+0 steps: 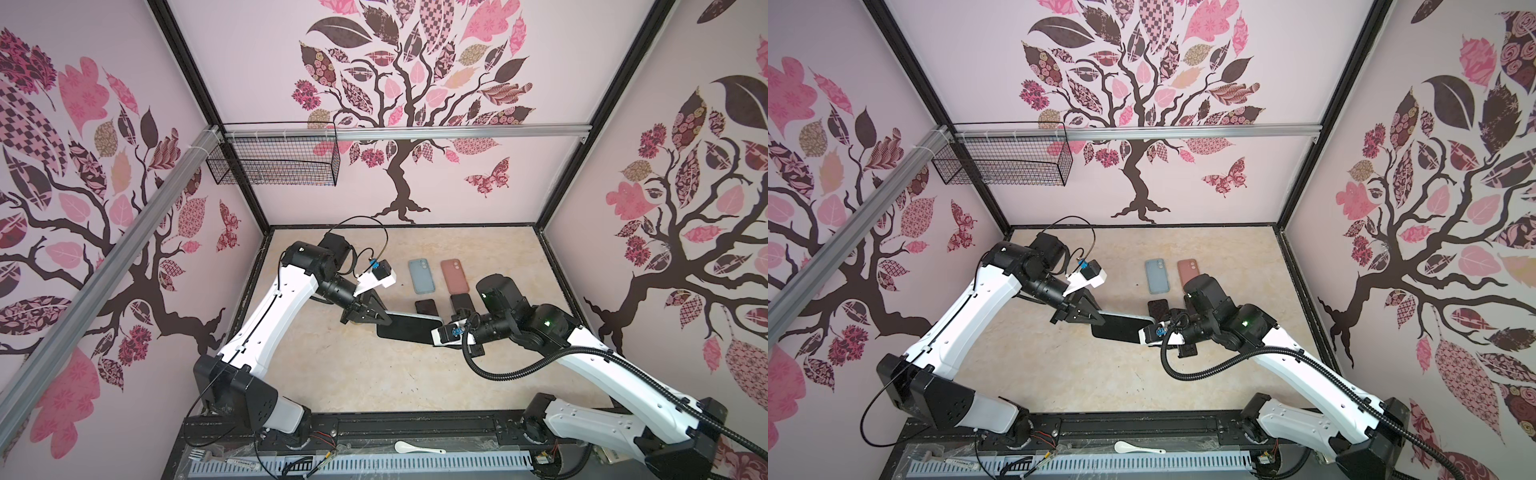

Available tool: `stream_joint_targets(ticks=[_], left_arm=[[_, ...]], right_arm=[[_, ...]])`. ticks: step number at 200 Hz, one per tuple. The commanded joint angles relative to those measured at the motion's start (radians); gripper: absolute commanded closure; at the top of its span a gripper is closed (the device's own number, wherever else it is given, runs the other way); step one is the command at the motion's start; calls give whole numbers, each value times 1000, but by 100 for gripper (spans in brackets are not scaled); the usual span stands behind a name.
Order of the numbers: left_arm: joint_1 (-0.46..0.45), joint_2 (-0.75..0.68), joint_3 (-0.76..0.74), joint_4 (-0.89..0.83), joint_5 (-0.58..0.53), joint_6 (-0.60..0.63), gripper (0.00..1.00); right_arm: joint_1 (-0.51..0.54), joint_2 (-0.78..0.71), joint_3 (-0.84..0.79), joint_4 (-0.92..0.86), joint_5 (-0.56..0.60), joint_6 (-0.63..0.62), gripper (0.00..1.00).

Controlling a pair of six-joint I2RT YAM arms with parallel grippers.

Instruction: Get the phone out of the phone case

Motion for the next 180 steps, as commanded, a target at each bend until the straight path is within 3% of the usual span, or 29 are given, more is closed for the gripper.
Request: stream_joint_targets(ticks=[1, 57, 123, 180], left_arm=[[-26, 43, 29, 27, 16, -4, 100], [-40, 26, 15, 6, 27, 14, 100], [-67, 77, 40, -57, 17, 31, 100], [-80, 91, 41, -79, 20, 49, 100]], right_arm=[[47, -37, 34, 289, -95, 17, 100], [9, -79, -42, 456, -87, 148, 100], [8, -100, -15, 432, -42, -46, 100], [9, -117, -49, 523, 23, 57, 100]])
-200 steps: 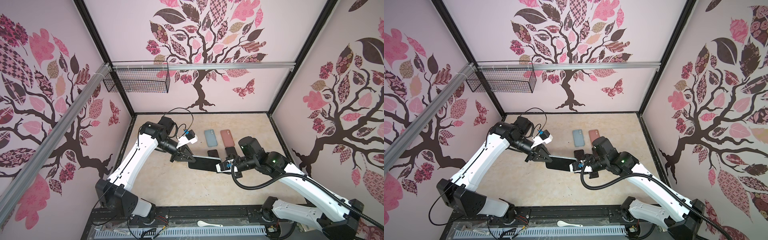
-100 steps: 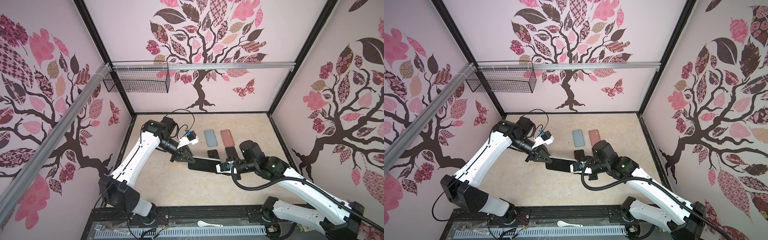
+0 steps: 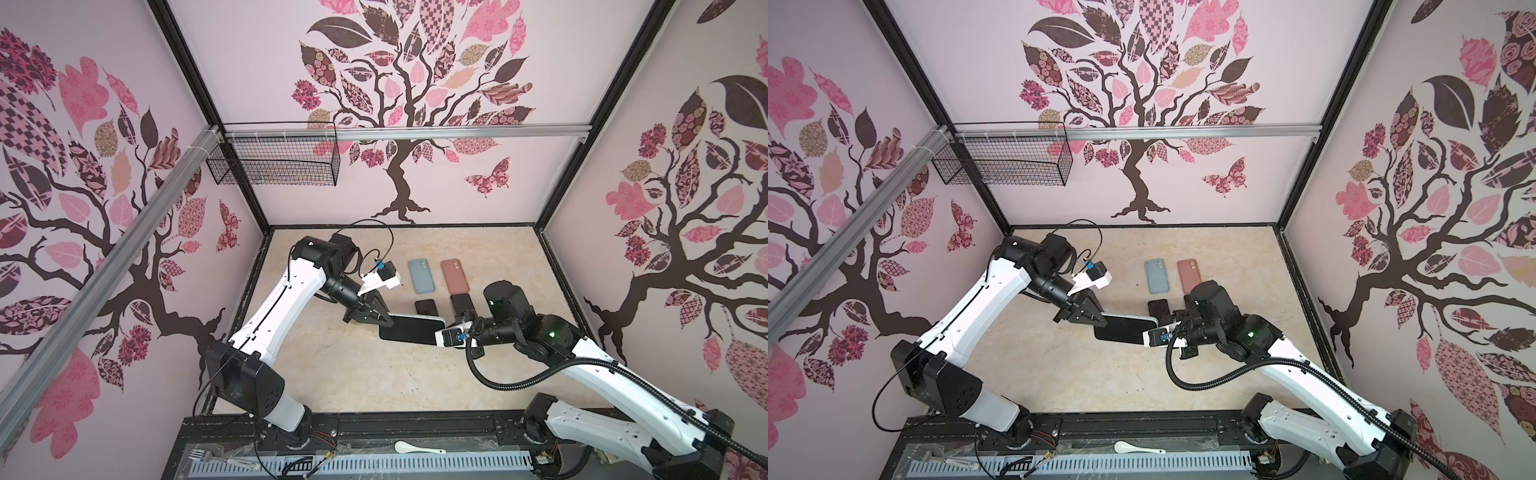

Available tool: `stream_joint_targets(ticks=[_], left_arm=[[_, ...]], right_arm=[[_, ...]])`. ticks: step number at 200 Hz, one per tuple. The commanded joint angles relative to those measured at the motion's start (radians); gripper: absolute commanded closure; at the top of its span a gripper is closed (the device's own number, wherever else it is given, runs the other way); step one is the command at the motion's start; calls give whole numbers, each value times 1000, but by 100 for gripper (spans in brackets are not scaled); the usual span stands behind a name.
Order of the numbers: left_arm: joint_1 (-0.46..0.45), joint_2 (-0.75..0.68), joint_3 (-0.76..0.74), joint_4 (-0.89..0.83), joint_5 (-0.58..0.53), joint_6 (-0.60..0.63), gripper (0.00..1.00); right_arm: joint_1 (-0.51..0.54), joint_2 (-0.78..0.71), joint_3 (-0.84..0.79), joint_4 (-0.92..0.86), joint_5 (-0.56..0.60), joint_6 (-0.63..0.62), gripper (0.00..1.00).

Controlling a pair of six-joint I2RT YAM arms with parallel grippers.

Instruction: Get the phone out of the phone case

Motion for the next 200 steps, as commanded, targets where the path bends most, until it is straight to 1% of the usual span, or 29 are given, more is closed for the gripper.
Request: stream_joint_targets(ticks=[1, 32, 56, 70, 91, 99, 113, 131, 145, 155, 168, 185, 200], left_arm=[[-57, 26, 1, 8, 16, -19, 100], [-56, 2, -6, 29, 12, -27, 100], [-42, -42, -13, 54, 35, -29, 100], [-26, -79, -23, 81, 53, -36, 100], [-11, -149, -57, 175, 47, -104, 100], [-3, -179, -82, 226, 41, -141, 100], [18, -230, -126, 311, 41, -196, 100], [58, -298, -181, 402, 64, -251, 100], [89, -358, -237, 523, 71, -340, 100], [98, -411, -290, 650, 64, -441, 100], [100, -483, -369, 828, 31, -581, 100], [101, -570, -472, 1078, -6, -753, 100], [101, -626, -546, 1260, -29, -889, 100]], right_arm=[[18, -35, 54, 385, -41, 56, 100], [16, -78, -2, 462, 11, 150, 100], [16, -106, -28, 463, 79, 208, 100], [14, -125, -54, 497, 128, 274, 100], [5, -147, -93, 568, 174, 390, 99], [1, -150, -100, 584, 179, 423, 97], [-2, -161, -119, 614, 191, 477, 88], [-4, -190, -148, 647, 194, 517, 78], [-5, -210, -156, 652, 171, 523, 67], [-5, -227, -165, 665, 158, 541, 60], [-4, -244, -184, 697, 151, 572, 53], [-4, -266, -221, 774, 158, 632, 51], [-5, -276, -255, 878, 161, 710, 51]])
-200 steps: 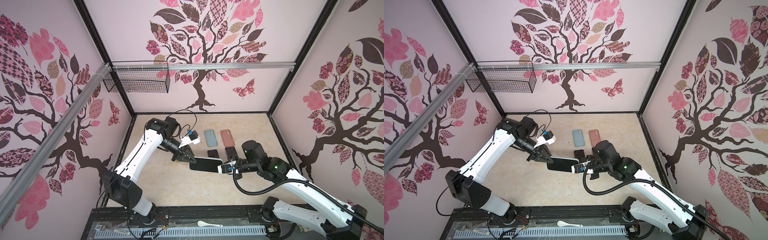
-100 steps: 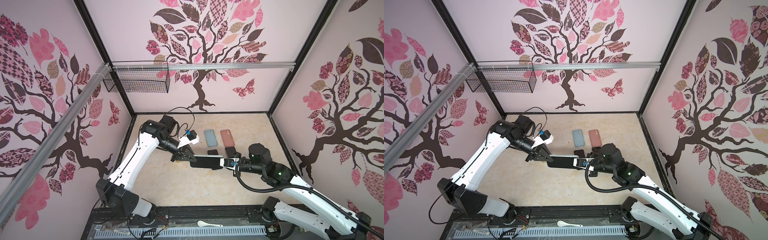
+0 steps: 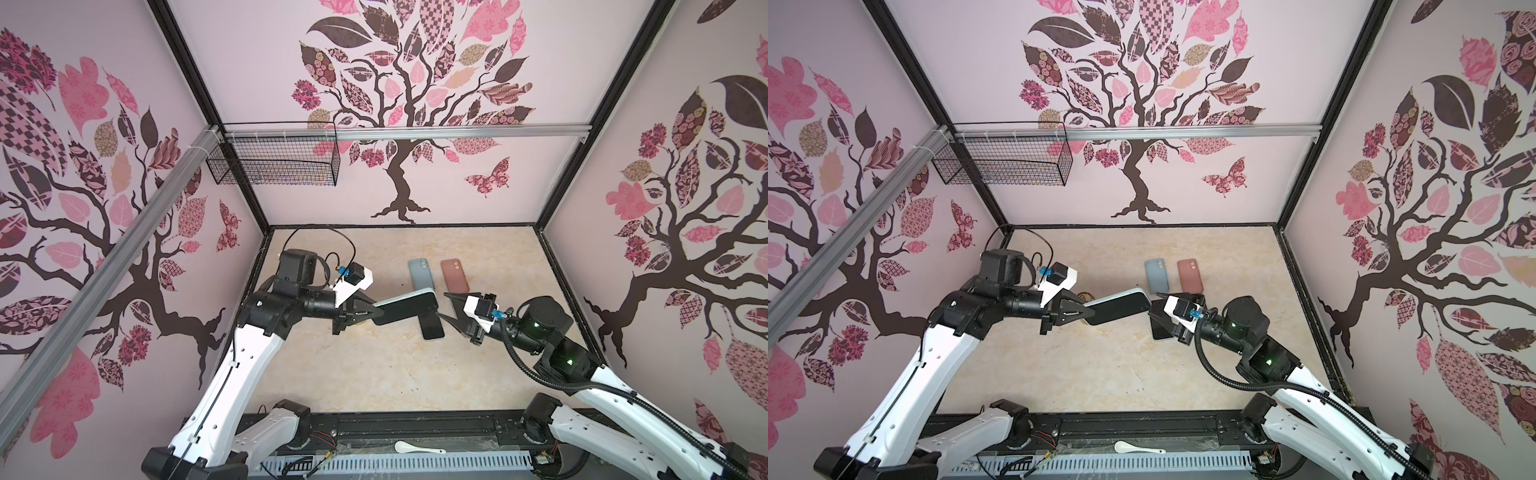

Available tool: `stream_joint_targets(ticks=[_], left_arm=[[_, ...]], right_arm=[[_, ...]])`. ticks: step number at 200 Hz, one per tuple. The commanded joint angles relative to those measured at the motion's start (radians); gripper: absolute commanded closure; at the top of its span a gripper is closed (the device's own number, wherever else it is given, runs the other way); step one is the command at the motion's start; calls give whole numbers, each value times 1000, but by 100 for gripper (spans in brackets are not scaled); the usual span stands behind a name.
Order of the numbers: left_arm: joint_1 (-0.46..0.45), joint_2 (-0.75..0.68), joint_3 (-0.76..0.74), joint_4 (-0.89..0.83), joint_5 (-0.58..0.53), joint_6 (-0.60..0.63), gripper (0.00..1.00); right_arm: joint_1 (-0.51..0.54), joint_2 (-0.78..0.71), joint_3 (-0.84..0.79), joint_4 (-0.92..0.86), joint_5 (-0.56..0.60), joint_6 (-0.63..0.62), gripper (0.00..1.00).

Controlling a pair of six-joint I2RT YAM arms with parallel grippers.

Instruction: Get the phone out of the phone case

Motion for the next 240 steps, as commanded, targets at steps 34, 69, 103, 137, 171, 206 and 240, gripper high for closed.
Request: stream_joint_targets(ticks=[34, 69, 103, 137, 171, 206, 240], left_arm=[[4, -139, -215, 713, -70, -504, 100], [5, -139, -225, 740, -53, -522, 100], [2, -131, -228, 735, -13, -513, 100], [-14, -121, -219, 708, 20, -488, 100], [-29, -112, -206, 665, 28, -453, 100], [-35, -112, -206, 659, 18, -447, 100], [-35, -122, -206, 665, -3, -447, 100]], right_arm=[[-1, 9, -75, 419, -22, 284, 50], [-1, 50, -50, 452, -7, 287, 50], [0, 87, -41, 516, 55, 329, 50], [-1, 117, -16, 522, 57, 319, 50], [-1, 139, -1, 540, 5, 331, 50], [-1, 141, -3, 532, -23, 342, 50], [-1, 116, -29, 517, 42, 353, 51]])
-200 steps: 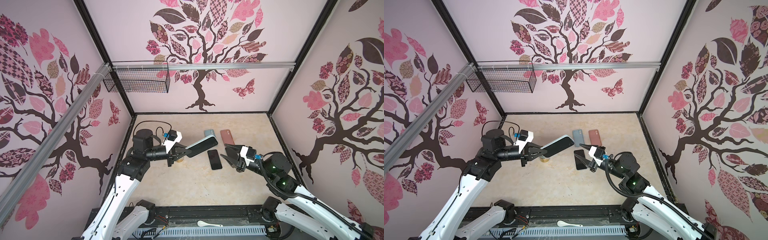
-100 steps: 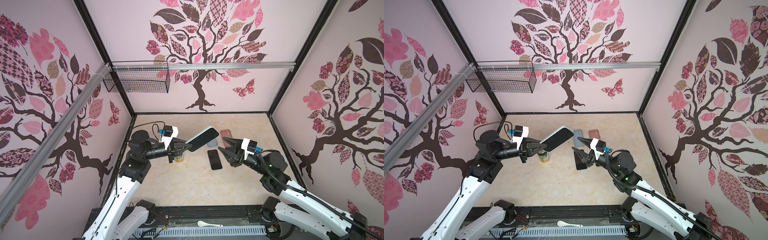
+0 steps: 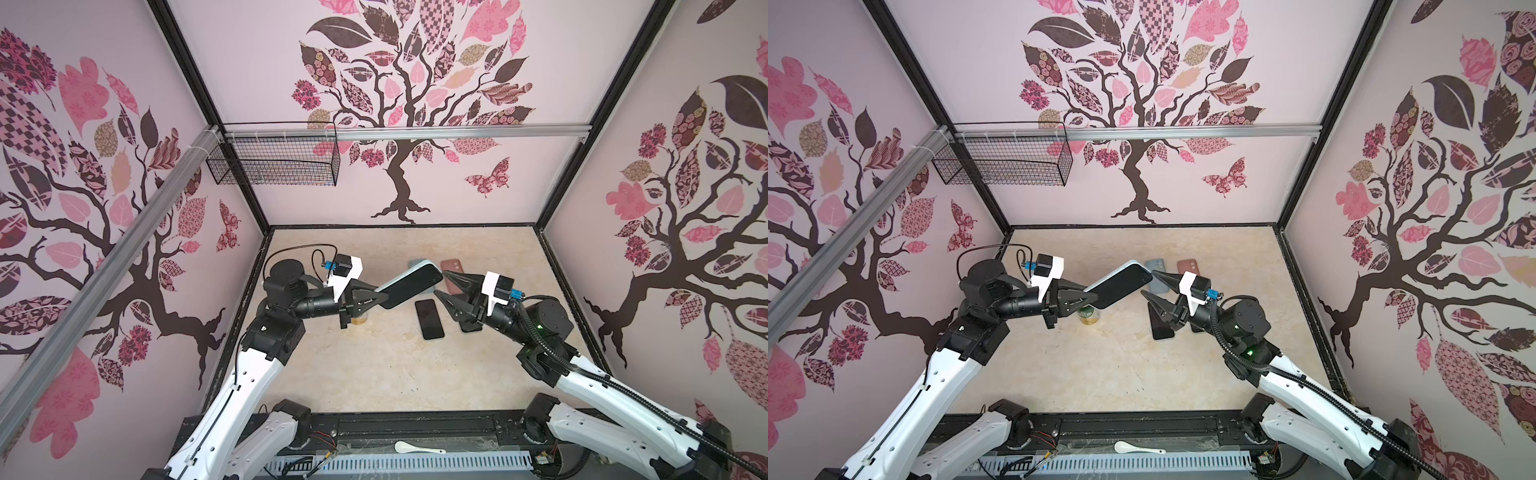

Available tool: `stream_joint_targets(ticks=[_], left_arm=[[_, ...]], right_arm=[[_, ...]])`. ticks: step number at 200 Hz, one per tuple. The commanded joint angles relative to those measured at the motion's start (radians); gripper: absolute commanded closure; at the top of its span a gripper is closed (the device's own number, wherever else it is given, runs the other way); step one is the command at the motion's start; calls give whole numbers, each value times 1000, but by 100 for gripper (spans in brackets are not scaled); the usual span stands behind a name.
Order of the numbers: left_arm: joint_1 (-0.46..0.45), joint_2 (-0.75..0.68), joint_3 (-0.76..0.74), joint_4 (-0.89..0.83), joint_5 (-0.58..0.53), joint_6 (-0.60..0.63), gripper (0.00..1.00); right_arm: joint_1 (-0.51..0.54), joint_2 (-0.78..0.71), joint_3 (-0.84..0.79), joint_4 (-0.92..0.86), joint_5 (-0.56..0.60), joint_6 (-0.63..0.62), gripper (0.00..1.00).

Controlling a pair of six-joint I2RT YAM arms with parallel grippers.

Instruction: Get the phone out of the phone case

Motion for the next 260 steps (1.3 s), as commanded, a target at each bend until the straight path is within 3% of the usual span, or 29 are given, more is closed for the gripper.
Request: stream_joint_targets(ticks=[1, 25, 92, 260], left_arm=[[-5, -22, 1, 32, -6, 13, 100], [-5, -29, -3, 41, -15, 6, 100], [-7, -27, 3, 47, -15, -1, 100], [-8, -22, 3, 15, -45, 17, 100]], right_arm=[[1, -27, 13, 18, 40, 24, 51], [1, -45, 3, -14, 90, 9, 51], [1, -19, 27, -82, 24, 10, 51], [1, -41, -11, -14, -32, 11, 53]])
